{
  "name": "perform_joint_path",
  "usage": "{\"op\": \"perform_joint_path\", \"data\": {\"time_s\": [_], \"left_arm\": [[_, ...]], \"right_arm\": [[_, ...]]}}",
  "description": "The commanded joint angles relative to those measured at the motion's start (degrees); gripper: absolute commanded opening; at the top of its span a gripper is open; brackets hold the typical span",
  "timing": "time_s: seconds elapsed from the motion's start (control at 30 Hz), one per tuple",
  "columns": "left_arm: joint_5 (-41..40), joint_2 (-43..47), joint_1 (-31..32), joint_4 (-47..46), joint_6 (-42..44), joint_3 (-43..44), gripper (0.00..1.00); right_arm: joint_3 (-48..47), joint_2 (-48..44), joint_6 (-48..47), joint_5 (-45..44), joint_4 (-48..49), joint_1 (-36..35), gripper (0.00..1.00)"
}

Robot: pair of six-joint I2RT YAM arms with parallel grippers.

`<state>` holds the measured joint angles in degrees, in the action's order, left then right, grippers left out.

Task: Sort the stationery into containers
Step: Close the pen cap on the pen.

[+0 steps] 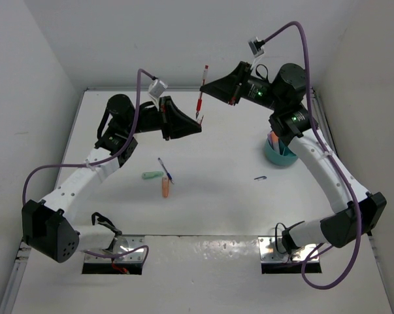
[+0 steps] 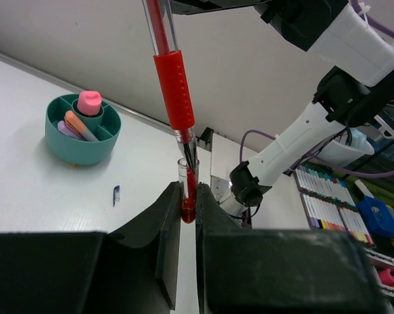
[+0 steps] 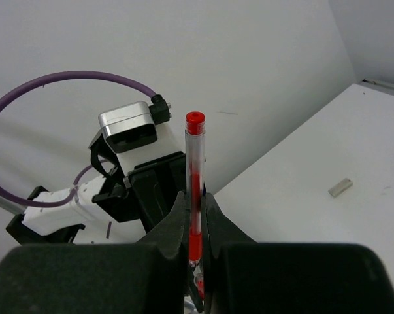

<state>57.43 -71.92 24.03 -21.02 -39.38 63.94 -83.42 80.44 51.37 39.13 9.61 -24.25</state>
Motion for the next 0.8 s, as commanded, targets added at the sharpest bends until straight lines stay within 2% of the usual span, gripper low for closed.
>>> {"op": "perform_joint_path", "data": {"time_s": [0.0, 0.77], "left_arm": [[1.0, 0.5, 0.7, -0.3, 1.3, 2.5, 0.00], [1.4, 0.6, -0.1, 0.6, 2.0, 2.4, 0.00]], "right_arm": [[-1.2, -1.3, -2.1, 0.4, 0.6, -0.4, 0.00], [-1.0, -1.7, -2.3, 0.4, 0.0, 1.1, 0.00]]}}
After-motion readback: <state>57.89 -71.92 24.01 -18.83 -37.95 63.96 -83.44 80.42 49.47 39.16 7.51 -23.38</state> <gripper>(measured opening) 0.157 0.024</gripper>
